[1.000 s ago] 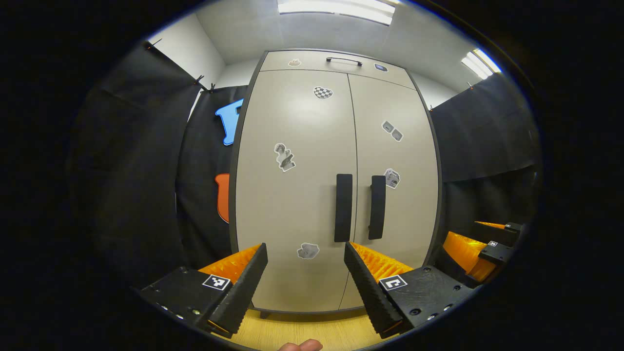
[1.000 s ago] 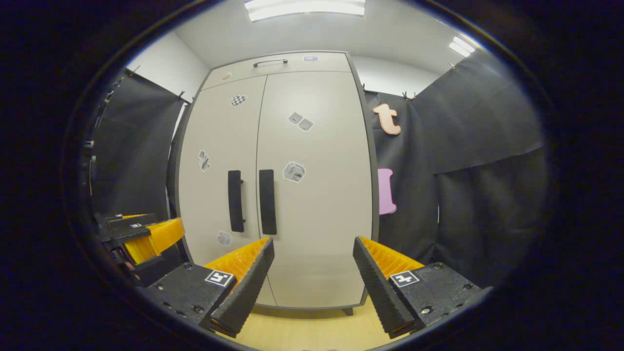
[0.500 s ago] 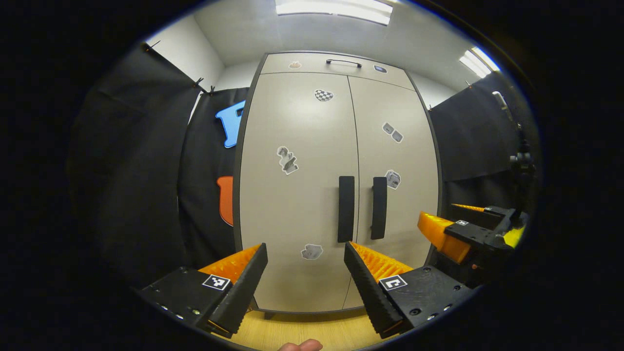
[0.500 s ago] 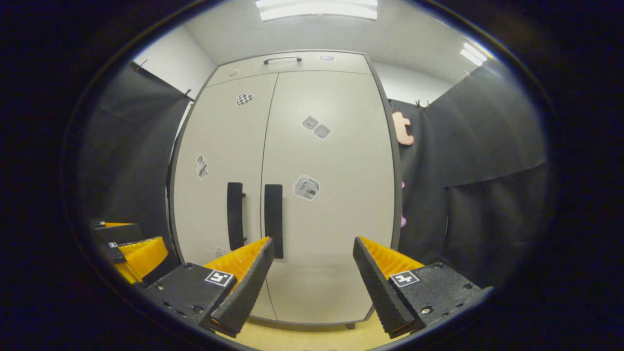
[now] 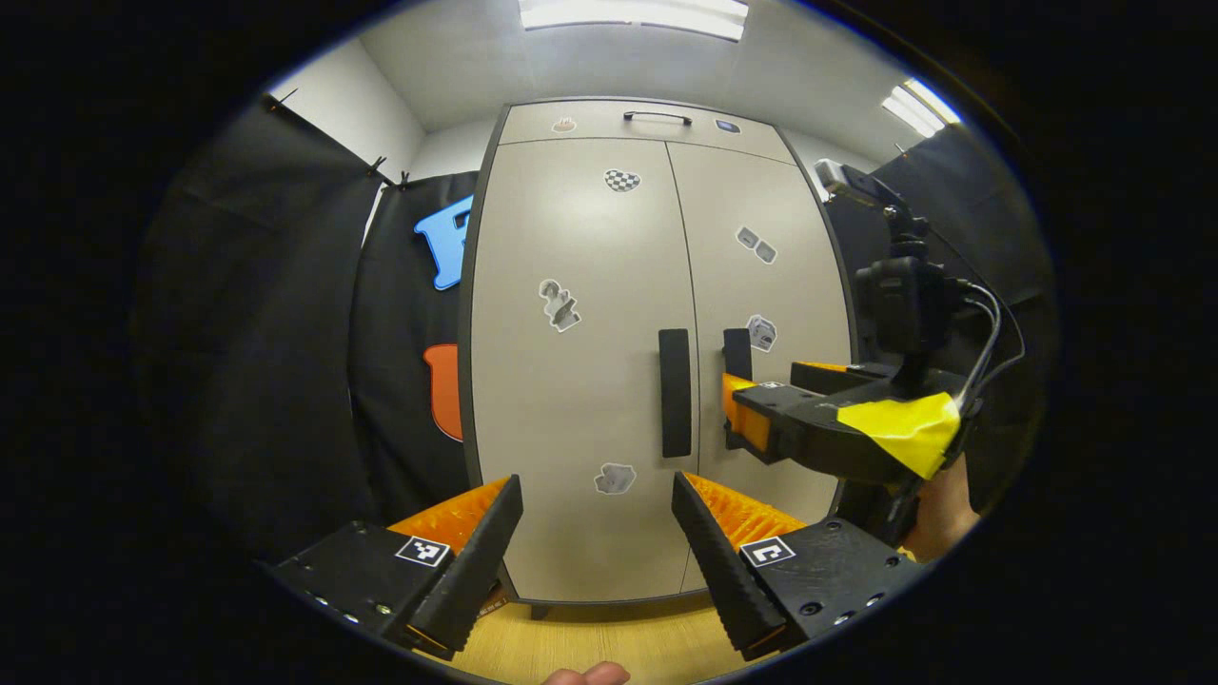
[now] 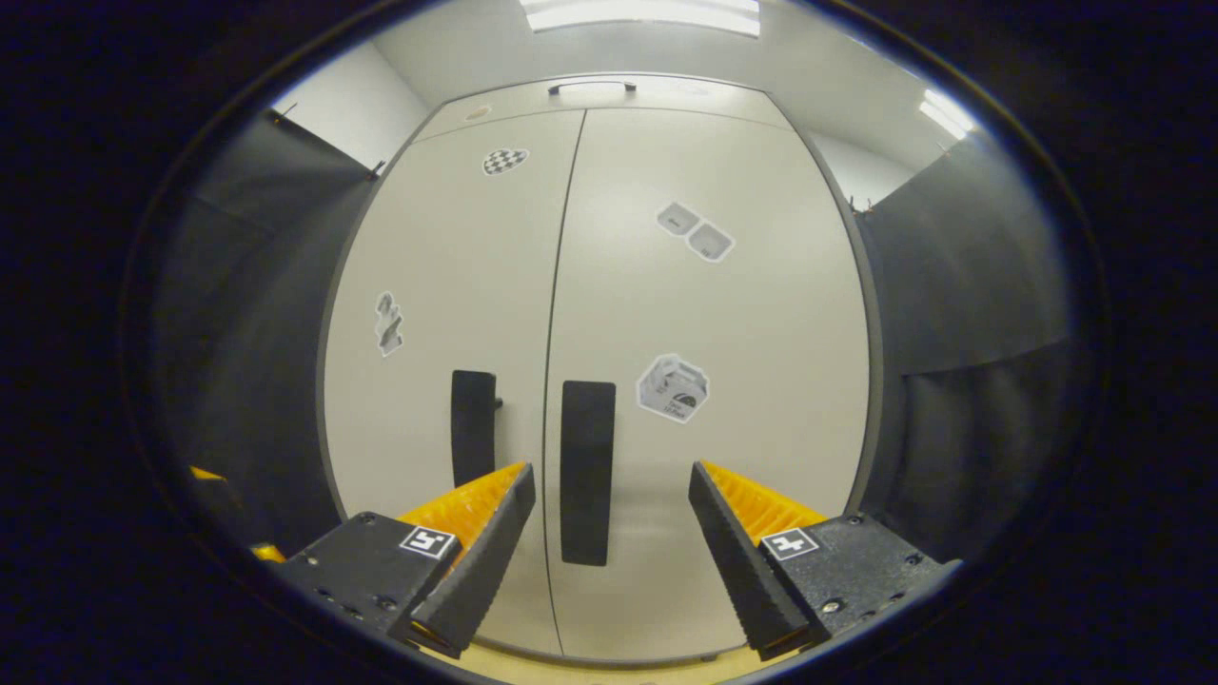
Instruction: Open the right door of the double-door shoe cabinet with the right hand, and open the left door with the left hand.
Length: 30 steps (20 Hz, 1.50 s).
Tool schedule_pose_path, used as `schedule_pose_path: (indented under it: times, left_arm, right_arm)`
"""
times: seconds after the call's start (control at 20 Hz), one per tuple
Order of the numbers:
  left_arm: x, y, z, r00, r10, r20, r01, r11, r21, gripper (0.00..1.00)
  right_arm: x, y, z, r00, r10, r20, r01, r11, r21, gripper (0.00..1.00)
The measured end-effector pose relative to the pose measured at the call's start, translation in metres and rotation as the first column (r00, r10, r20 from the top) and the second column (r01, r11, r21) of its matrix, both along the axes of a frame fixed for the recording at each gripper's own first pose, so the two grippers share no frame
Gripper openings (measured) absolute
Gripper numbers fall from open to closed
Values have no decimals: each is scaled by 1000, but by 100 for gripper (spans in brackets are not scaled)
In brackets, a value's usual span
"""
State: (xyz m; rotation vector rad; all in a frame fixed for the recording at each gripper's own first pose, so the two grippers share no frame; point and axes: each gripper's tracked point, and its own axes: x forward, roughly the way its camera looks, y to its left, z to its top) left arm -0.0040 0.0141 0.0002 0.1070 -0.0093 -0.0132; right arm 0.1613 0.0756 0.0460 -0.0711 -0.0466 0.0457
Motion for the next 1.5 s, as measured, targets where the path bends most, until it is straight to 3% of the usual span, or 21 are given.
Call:
schedule_pose_path:
  times: [0.25,0.65,0.95,1.15,1.2,1.4,1.5]
  left_arm:
    - [-4,6,-11,1000,4,-21,-5,1000,-12,95]
    - [2,18,-12,1000,20,-20,-21,997,-72,96]
    - [2,23,-12,999,26,-18,-28,996,-89,96]
    - [1,26,-14,999,26,-24,-28,995,-95,95]
    - [1,27,-14,999,29,-24,-31,995,-94,95]
    - [0,27,-15,999,34,-22,-36,995,-96,95]
    - [-2,30,-15,999,38,-18,-39,995,-96,95]
  right_arm:
    - [32,2,-19,997,1,-80,3,999,43,98]
    - [34,-1,-15,997,-50,-55,51,999,9,83]
    - [33,-1,-16,996,-60,-61,60,998,1,79]
    - [32,12,-17,997,-44,-65,43,999,-6,51]
    - [33,11,-17,997,-48,-63,46,999,-25,33]
    - [33,11,-16,999,-8,-48,10,999,40,11]
    - [34,12,-17,999,-7,-50,8,999,32,8]
